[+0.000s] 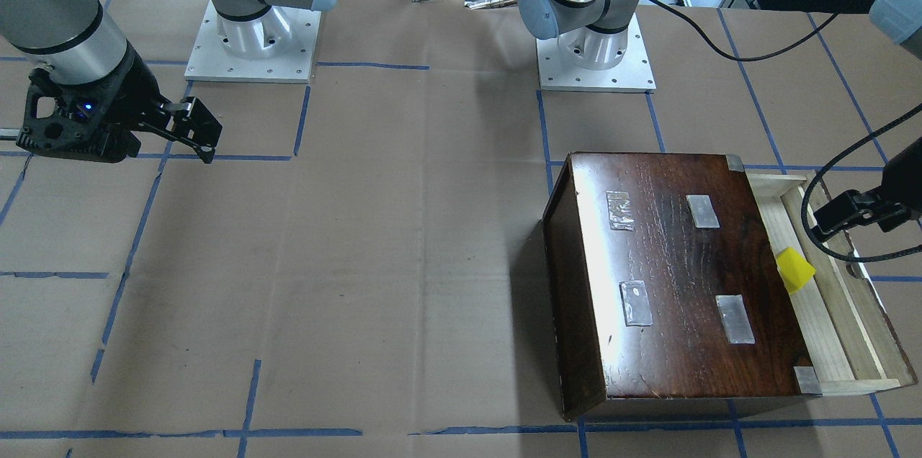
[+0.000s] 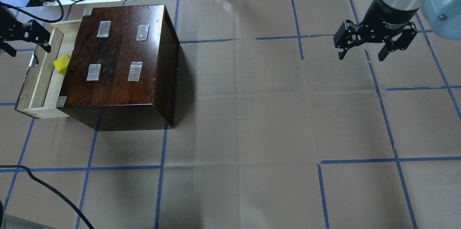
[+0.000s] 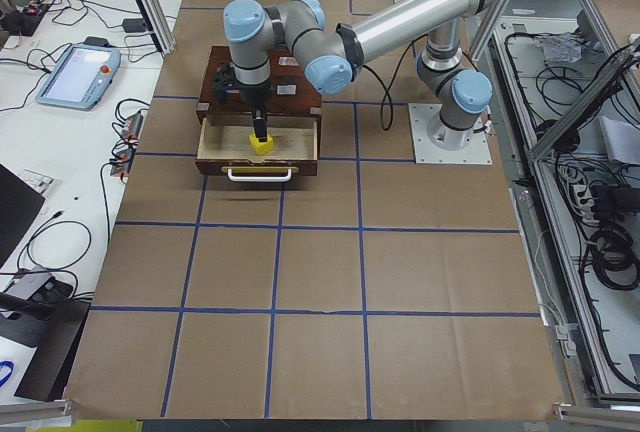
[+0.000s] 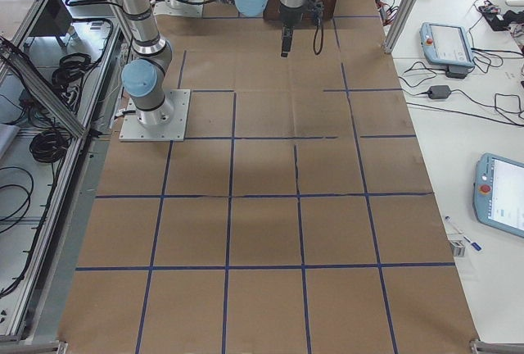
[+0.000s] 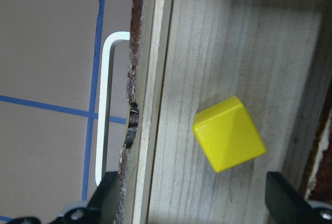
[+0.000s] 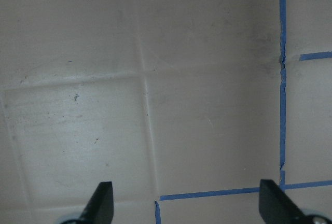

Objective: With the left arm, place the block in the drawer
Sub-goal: 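Open the left gripper to drop the cube into the drawer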

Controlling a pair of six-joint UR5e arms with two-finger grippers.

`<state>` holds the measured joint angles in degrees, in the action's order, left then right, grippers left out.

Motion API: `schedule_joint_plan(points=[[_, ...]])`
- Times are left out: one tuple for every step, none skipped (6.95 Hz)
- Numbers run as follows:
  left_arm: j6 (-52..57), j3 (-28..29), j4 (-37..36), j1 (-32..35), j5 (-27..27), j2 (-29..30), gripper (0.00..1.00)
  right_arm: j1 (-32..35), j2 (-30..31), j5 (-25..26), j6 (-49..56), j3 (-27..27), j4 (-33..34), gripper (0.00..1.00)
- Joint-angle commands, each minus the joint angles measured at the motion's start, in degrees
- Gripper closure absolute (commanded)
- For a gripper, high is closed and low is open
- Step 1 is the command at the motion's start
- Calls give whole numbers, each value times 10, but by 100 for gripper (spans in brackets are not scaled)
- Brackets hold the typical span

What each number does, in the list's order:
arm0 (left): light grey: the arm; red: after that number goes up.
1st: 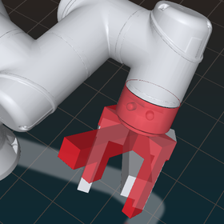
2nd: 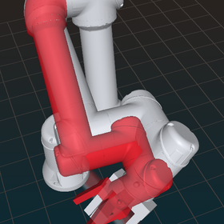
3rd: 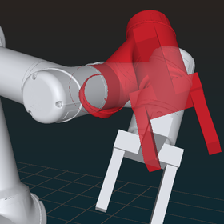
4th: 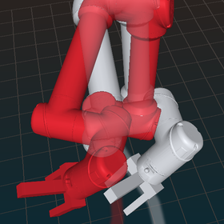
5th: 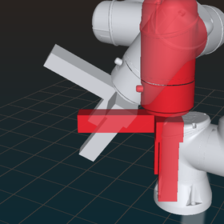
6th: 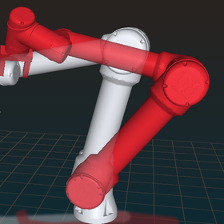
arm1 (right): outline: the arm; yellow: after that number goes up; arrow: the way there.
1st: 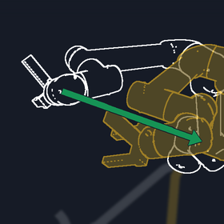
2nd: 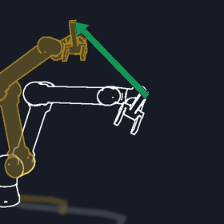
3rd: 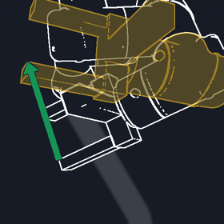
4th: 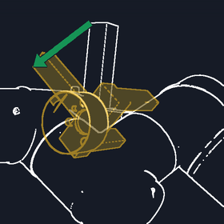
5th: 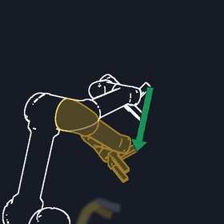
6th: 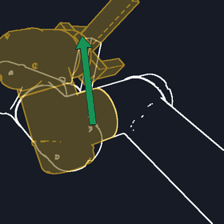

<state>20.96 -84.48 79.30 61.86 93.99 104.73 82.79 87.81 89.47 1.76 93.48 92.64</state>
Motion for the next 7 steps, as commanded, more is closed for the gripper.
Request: schedule_joint_plan(points=[[34, 4, 18, -25, -1, -13, 1, 0, 0, 0, 0, 0, 0, 0], [34, 1, 35, -22, -2, -36, 1, 0, 0, 0, 0, 0, 0, 0], [32, -8, 68, -18, -17, -77, 1, 0, 0, 0, 0, -1, 0, 0], [22, -11, 114, 1, -37, -122, 1, 0, 0, 0, 0, 0, 0, 0], [-22, -12, 139, 42, -37, -151, 1, 0, 0, 0, 0, 0, 0, 0], [-75, -12, 146, 95, -46, -162, 1, 0, 0, 0, 0, 0, 0, 0], [-129, -12, 147, 146, -53, -160, 1, 0, 0, 0, 0, -1, 0, 0]])
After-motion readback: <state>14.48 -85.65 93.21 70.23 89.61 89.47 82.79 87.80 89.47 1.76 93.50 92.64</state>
